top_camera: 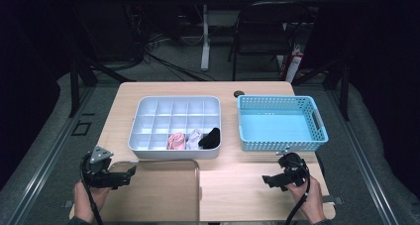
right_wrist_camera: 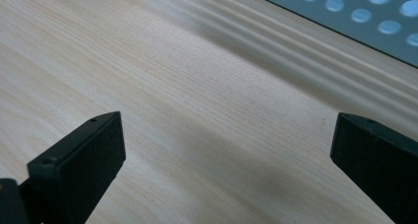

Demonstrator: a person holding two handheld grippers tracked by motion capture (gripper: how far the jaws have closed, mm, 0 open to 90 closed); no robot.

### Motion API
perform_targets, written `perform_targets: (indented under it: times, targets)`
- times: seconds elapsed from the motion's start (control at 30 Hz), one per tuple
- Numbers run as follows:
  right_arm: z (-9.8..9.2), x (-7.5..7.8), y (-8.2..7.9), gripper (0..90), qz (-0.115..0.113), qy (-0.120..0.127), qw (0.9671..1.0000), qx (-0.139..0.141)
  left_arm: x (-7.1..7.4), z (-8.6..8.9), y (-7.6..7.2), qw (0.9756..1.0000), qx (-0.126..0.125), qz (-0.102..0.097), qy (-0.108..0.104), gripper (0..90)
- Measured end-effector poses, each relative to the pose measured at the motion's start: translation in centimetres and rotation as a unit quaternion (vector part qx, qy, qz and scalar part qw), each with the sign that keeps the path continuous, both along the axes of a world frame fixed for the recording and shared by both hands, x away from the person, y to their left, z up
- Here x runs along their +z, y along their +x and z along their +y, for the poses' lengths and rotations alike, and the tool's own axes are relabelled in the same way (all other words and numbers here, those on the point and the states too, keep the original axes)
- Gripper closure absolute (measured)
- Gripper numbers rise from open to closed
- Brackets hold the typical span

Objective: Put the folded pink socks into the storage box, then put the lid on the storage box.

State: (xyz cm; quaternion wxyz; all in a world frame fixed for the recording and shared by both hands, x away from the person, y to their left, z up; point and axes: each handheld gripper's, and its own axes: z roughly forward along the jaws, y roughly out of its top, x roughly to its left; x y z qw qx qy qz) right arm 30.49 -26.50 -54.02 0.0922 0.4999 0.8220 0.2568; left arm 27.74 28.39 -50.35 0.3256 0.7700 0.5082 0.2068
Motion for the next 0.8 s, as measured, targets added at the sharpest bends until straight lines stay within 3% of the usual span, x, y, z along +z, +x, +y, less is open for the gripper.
perform_targets:
  times: [0.27, 0.33, 0.47, 0.8]
  targets:
    - [0.2, -0.2, 0.1, 0.0, 0.004, 0.0, 1.0, 0.001, -0.7, 1.3, -0.6, 0.9997, 0.021, 0.011, -0.003, 0.1]
    - [0.2, -0.2, 0.1, 0.0, 0.003, -0.001, 1.0, 0.002, -1.0, 1.6, -0.7, 0.9993, 0.028, 0.023, -0.004, 0.0]
    - [0.0, -0.1, 0.1, 0.0, 0.005, -0.006, 1.0, 0.001, -1.4, 2.4, -1.0, 0.9985, 0.037, 0.034, -0.021, 0.2]
    - [0.1, 0.0, 0.1, 0.1, 0.006, -0.004, 1.0, 0.003, -2.3, 4.6, -2.3, 0.9965, 0.066, 0.052, 0.0, 4.3]
